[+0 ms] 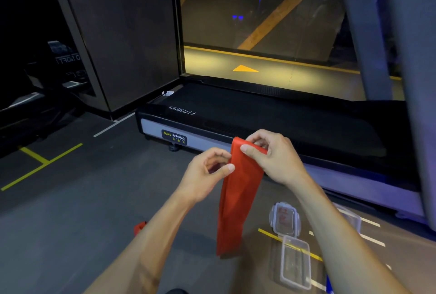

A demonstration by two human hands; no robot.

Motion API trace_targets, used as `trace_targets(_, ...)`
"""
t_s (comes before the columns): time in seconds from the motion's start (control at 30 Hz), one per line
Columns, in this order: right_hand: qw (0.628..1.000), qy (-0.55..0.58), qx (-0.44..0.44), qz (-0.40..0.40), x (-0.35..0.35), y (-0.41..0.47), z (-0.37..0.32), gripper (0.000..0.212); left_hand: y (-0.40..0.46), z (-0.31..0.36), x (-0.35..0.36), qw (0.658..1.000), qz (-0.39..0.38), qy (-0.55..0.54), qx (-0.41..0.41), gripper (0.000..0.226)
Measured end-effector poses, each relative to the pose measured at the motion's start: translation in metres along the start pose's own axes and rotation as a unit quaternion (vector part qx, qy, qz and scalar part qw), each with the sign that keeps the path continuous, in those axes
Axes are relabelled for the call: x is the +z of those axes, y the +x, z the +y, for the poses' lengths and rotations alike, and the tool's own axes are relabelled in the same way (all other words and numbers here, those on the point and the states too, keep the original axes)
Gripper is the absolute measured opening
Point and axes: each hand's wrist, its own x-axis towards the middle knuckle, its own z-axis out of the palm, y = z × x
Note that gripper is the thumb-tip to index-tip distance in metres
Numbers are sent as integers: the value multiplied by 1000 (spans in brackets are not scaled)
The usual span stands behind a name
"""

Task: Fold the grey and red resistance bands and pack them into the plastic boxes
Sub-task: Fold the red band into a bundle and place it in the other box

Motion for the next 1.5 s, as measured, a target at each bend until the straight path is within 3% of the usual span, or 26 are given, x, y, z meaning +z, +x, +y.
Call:
trace_targets(0.47,999,7,13,34,0,2,-1,10,9,-2,8,999,38,-8,1,13)
trace_targets(0.73,997,60,38,13,-2,2,5,7,10,-3,12,997,7,-72,-16,20)
trace_targets(0.87,993,100,60,-5,-5,2,10,20,9,-1,15,997,-24,-73,-8,10)
trace_targets(1.0,986,144,78,-26,-8,-2,12,13,5,4,19,992,-48,-105,-41,9)
trace_targets(1.23,975,169,115,-82,-9,-9,6,28,6,6,29,985,-38,-143,-85,21)
trace_targets(1.5,966,184,119,-140,-11,-12,4,53,5,0,29,997,-7,-63,-44,13)
